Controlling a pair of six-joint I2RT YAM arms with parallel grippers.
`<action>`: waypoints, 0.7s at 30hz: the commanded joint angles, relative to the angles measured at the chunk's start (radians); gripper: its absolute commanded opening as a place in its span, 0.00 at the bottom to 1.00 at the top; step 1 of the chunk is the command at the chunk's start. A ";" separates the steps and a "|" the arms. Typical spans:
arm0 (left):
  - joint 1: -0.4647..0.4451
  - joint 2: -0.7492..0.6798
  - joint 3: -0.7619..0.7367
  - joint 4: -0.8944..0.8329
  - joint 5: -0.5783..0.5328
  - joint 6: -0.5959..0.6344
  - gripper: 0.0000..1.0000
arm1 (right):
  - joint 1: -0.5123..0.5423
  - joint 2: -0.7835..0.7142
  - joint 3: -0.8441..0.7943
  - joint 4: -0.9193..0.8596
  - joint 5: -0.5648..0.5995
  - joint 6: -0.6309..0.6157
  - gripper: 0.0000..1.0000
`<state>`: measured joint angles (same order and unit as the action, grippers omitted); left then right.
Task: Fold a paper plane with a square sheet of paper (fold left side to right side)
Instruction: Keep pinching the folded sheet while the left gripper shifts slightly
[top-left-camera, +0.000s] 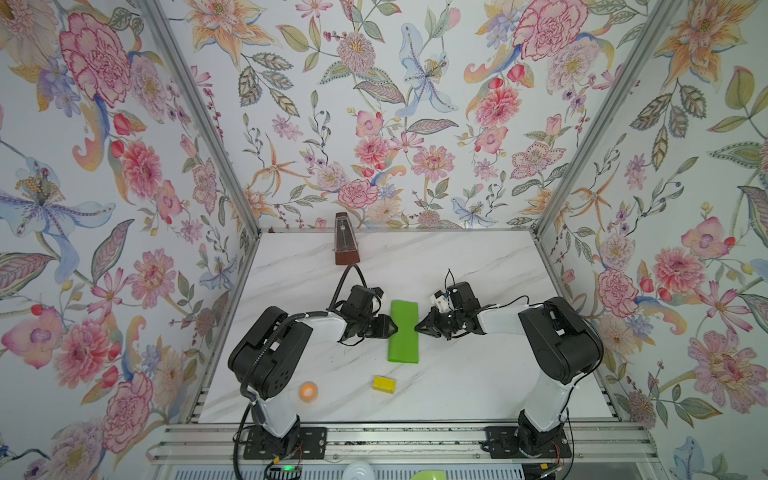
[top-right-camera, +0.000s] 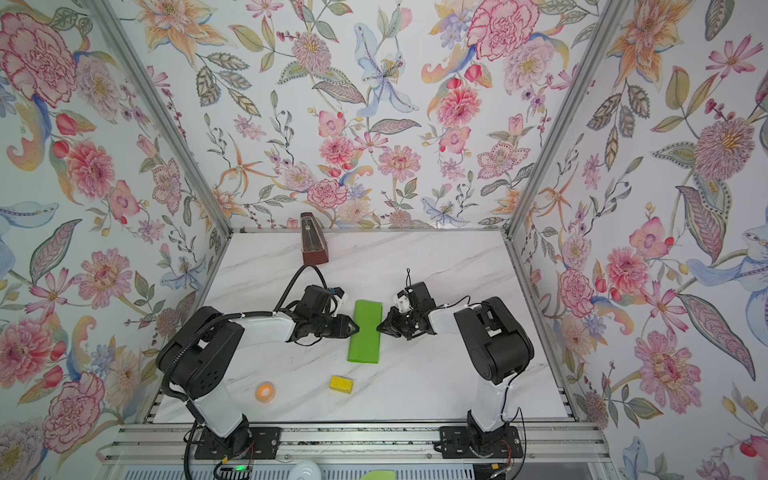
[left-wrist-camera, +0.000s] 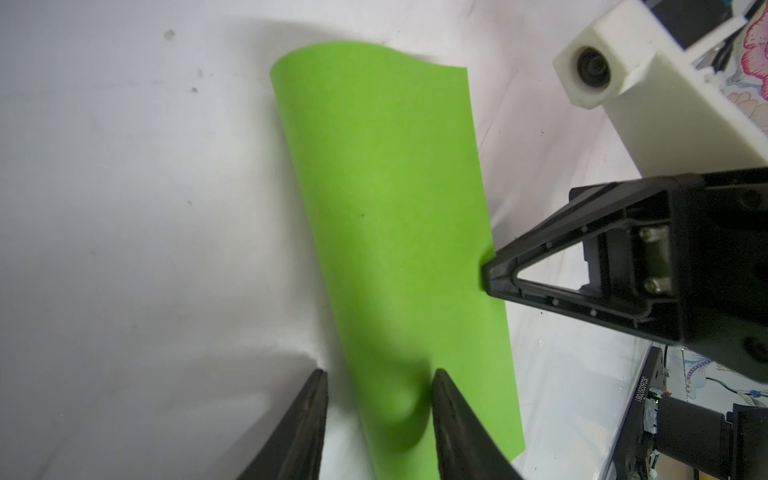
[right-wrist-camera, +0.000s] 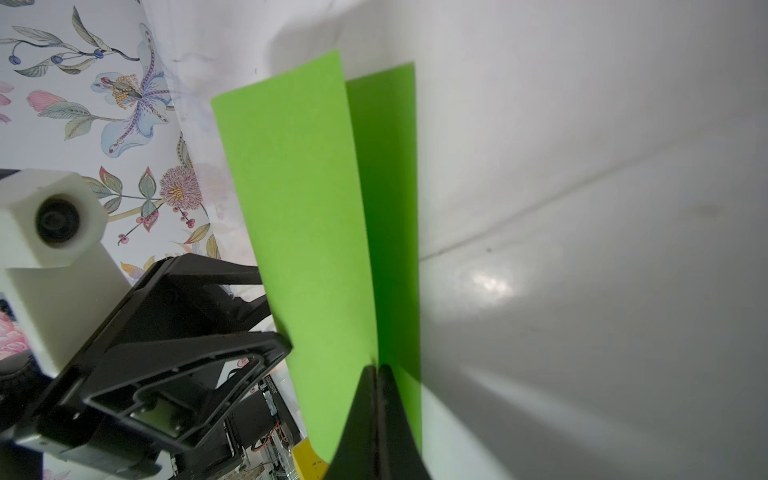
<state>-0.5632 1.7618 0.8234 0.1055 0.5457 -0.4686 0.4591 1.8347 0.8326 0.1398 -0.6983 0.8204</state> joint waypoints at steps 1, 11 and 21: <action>-0.005 0.010 0.002 -0.009 0.012 -0.001 0.44 | 0.009 -0.018 0.003 0.003 0.008 0.010 0.00; -0.004 0.004 -0.003 -0.010 0.008 0.001 0.43 | 0.008 0.020 -0.006 0.008 0.018 0.001 0.00; -0.005 -0.001 -0.004 -0.012 0.005 0.001 0.43 | 0.006 0.055 -0.016 0.010 0.025 -0.007 0.00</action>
<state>-0.5632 1.7618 0.8234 0.1055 0.5457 -0.4686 0.4633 1.8626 0.8318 0.1535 -0.6960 0.8196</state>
